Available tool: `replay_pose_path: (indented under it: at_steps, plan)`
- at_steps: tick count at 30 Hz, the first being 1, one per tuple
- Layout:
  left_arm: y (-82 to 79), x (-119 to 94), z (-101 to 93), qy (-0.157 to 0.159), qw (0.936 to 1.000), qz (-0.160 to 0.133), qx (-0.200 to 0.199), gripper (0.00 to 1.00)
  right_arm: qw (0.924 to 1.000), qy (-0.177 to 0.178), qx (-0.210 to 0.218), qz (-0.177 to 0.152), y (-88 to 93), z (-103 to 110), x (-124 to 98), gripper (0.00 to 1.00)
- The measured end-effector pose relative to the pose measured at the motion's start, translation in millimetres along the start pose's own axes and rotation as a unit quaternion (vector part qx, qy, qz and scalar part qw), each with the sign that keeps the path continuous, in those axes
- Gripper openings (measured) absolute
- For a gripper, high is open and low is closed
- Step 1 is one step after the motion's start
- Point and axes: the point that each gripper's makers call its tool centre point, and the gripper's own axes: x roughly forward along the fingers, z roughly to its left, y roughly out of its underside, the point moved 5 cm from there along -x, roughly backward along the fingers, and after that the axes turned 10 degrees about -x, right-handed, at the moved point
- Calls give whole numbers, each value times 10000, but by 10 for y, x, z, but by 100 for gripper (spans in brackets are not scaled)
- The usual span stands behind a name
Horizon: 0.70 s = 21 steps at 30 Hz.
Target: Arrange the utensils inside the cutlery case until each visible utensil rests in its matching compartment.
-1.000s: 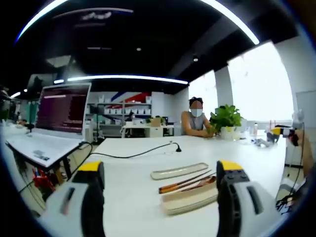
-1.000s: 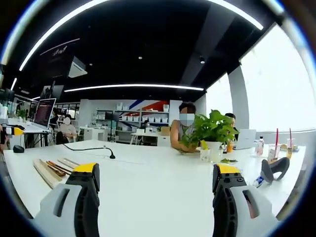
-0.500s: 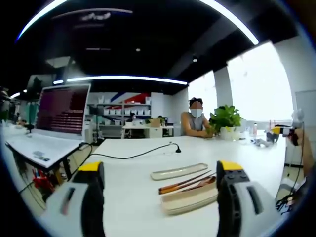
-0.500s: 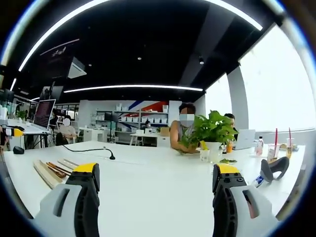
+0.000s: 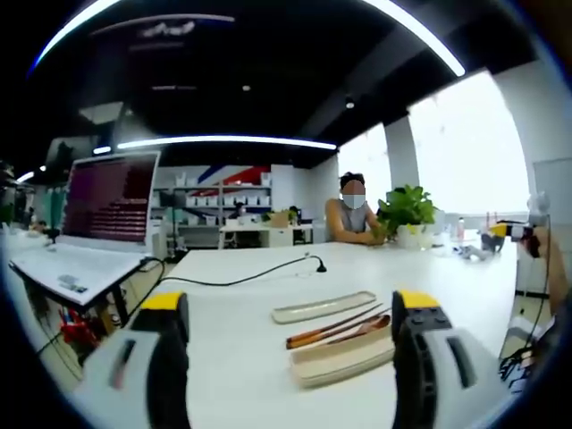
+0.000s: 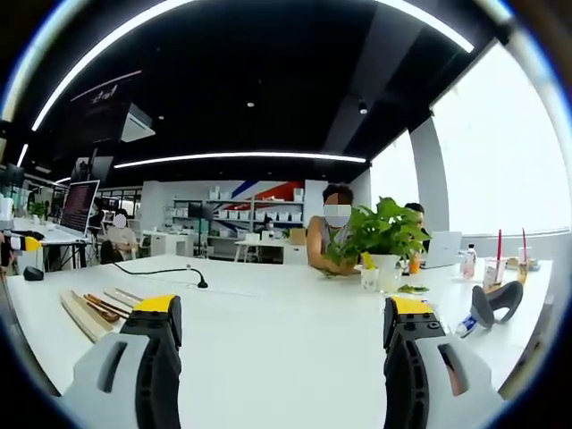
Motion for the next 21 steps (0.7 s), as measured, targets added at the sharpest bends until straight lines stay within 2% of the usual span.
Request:
replay_pose_path:
  at_steps: [3, 21]
  plan:
    - [-18, -11, 7, -3, 10000, -38, -17, 100, 9998, 2, 129, -134, -28, -4, -2, 96]
    - [-33, -11, 14, -25, 10000, -35, -10, 100, 9998, -88, 141, -112, -44, 36, -17, 95]
